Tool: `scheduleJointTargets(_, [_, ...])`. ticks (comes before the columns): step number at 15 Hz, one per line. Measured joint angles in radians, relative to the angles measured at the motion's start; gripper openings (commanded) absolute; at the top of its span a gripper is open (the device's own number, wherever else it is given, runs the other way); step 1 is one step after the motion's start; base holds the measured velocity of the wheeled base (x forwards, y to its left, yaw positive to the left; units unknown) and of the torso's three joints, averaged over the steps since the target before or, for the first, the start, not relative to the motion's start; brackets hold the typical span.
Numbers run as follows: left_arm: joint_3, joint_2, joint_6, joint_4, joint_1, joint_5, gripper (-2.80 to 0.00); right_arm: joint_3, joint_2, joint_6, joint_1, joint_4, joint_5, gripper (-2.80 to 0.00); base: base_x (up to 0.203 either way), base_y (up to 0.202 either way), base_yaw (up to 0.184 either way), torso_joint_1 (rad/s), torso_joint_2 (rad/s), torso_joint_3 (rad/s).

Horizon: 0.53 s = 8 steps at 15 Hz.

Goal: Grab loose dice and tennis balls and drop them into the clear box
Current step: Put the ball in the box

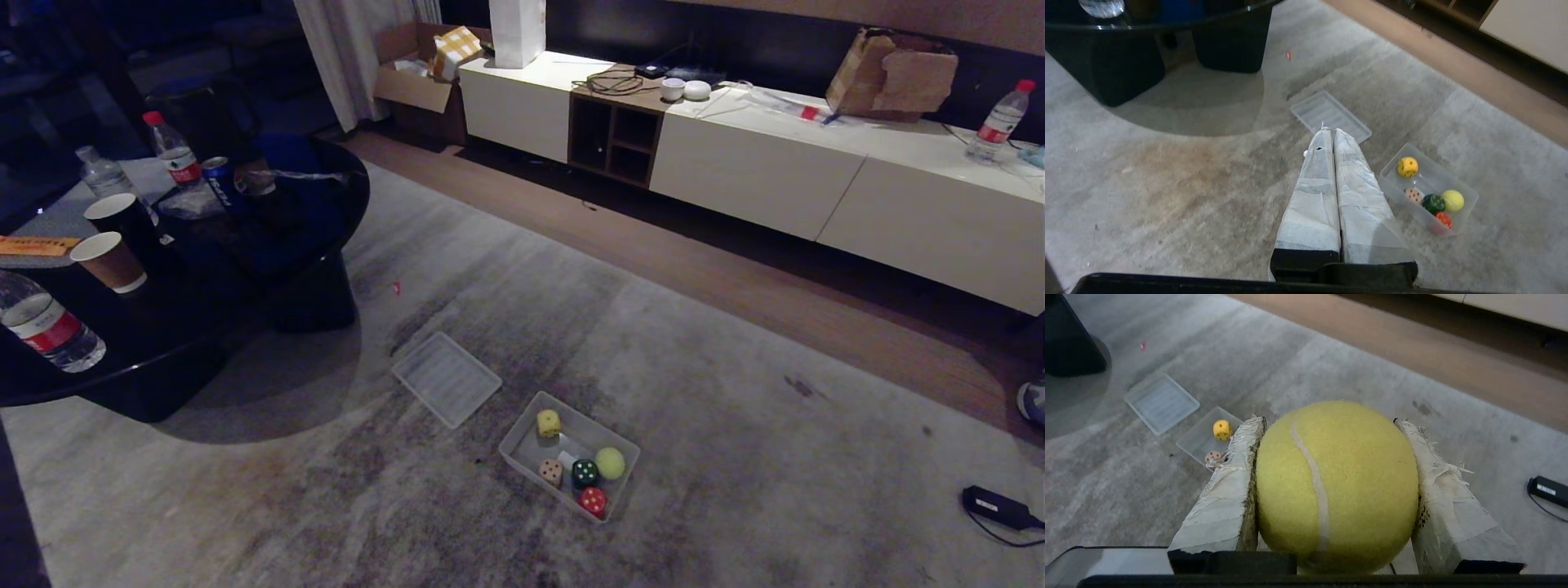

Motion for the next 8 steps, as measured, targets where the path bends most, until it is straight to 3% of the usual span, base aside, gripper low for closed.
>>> scheduleJointTargets(8, [0.000, 0.000, 0.001, 0.000, 0.000, 0.000, -2.80, 0.000, 0.000, 0.000, 0.000, 0.000, -0.001, -2.80, 0.000, 0.000, 0.000, 0.002, 0.00, -0.197])
